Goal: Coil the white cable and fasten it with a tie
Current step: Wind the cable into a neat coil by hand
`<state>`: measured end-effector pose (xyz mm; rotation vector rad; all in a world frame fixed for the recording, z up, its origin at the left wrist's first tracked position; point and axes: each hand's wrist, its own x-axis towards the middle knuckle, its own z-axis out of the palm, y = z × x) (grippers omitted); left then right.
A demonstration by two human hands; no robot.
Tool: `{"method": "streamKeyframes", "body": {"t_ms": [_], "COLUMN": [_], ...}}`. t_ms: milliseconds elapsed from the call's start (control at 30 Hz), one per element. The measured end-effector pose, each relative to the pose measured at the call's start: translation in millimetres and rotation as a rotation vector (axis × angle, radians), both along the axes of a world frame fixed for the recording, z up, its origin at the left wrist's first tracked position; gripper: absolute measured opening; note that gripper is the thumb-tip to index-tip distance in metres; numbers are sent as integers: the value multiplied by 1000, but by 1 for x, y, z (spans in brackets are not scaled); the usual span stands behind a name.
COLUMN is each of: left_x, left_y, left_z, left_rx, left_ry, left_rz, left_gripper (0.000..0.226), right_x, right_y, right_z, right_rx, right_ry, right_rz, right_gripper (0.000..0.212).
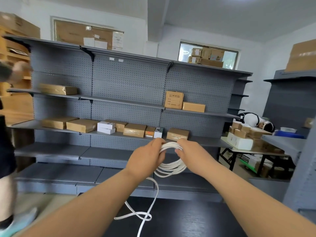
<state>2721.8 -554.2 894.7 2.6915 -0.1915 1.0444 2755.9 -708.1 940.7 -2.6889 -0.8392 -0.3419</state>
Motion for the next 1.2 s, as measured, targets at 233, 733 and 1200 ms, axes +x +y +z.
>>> {"method": "streamKeyframes", "body": {"t_ms": [233,733,1200], "left_x": [3,3,7], "left_y": [-4,-13,3], "left_z": [-4,11,-6], "left_rx": [-277,-172,-438], "left_ry": [42,180,177], "left_rz": [-100,-147,-328], "left_gripper": [23,16,14], "right_x": [1,-2,18], "right_y": [-10,-18,-39], "right_z": [-8,-5,14], "right_rx": [427,299,201], "right_ry": [136,143,157], "right_rz": [-19,21,-159], "right_gripper": [15,14,21]}}
